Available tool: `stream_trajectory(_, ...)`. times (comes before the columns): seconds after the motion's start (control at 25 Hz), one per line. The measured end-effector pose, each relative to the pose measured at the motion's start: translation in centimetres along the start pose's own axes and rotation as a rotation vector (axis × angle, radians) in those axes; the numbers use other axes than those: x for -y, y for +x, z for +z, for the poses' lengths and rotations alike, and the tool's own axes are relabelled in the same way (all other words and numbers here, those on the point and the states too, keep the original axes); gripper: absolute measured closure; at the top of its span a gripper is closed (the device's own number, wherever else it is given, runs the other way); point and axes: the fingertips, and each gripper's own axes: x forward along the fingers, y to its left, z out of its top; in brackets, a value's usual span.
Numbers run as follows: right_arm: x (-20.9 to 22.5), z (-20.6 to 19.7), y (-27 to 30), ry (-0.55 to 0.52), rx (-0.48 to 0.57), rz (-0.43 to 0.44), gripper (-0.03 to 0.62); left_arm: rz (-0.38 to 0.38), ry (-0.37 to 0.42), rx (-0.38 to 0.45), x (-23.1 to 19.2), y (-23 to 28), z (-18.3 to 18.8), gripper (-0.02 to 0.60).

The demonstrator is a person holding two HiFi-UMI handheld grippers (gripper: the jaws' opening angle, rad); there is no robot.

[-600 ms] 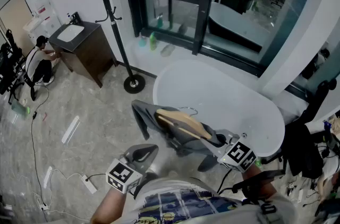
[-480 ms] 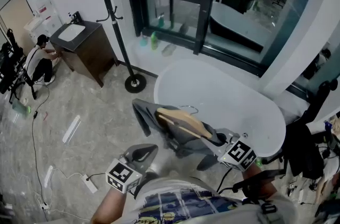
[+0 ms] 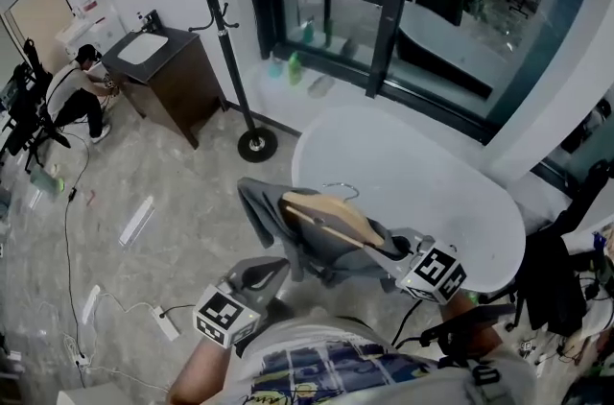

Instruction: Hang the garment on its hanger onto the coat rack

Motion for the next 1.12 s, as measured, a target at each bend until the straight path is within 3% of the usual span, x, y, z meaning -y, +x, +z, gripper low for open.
stream_trajectory(0.24, 2.1, 2.3, 4.2, 0.004, -0.010, 0.035, 0.588, 0.019, -0.045, -0.002, -3.6, -0.9, -0.8, 0.578)
stream_trajectory(0.44, 5.2, 6.2, 9.0, 0.040, 0.011, 0.057, 0.588, 0.034, -0.058, 0.025, -10.0, -1.6, -0.4, 0.578)
stream_trajectory(0.68, 8.7, 13.9, 16.2, -0.013, 0.027, 0.043, 0.588, 0.036, -0.037, 0.049, -19.4, -4.8, 1.7, 0.578)
stream_trajectory(0.92, 12.9, 21.5, 23.1, -0.096, 0.082, 0.022, 0.588, 0.075, 0.041, 0.059, -28.2, -8.1, 3.4, 0.578)
stream_trajectory(1.12, 17.2, 26.7, 28.0, -0.114, 0.100, 0.058, 0.586, 0.116, 0.017, 0.095, -33.7, -8.7, 4.6, 0.578)
